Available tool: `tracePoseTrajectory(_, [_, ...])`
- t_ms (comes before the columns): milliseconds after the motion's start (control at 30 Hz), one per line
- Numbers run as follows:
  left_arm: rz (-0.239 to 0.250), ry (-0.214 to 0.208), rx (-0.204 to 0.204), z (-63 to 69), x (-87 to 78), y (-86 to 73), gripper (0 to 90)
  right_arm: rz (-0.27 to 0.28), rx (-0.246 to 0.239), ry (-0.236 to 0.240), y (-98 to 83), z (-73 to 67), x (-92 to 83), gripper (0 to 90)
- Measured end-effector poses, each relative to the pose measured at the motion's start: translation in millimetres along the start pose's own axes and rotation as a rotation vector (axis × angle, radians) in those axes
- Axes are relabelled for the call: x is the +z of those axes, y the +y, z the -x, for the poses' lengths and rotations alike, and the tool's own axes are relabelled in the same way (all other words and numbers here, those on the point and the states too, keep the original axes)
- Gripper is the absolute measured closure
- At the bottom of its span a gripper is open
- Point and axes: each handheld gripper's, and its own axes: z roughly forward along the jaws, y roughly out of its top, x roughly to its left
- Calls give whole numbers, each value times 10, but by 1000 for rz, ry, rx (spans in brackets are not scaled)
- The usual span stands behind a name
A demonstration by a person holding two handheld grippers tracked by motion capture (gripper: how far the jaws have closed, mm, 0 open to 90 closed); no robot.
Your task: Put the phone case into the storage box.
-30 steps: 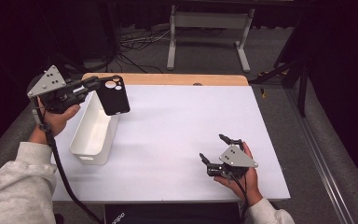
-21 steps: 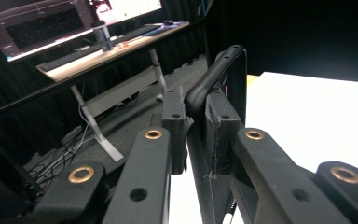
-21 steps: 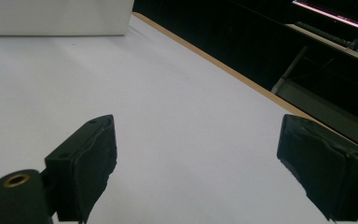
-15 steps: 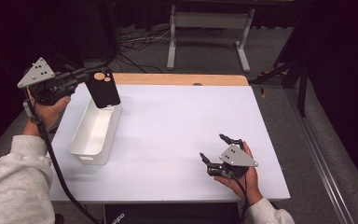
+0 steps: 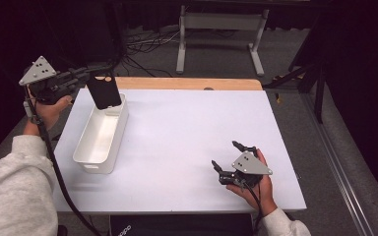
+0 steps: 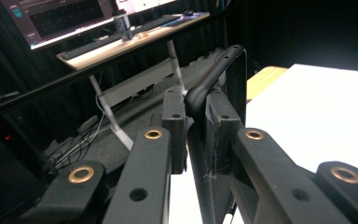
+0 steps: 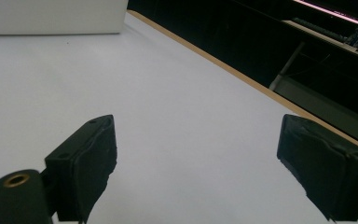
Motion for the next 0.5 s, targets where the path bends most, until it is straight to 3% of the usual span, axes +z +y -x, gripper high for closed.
tracePoseTrajectory(167, [3,-3,-15,-56,64,-67,809,-3,2,-2,-4,6,-3,125])
tracePoseTrajectory(500, [-18,2,-6,-132,182,-148,809,-12,1,-4,-11,3,18,126])
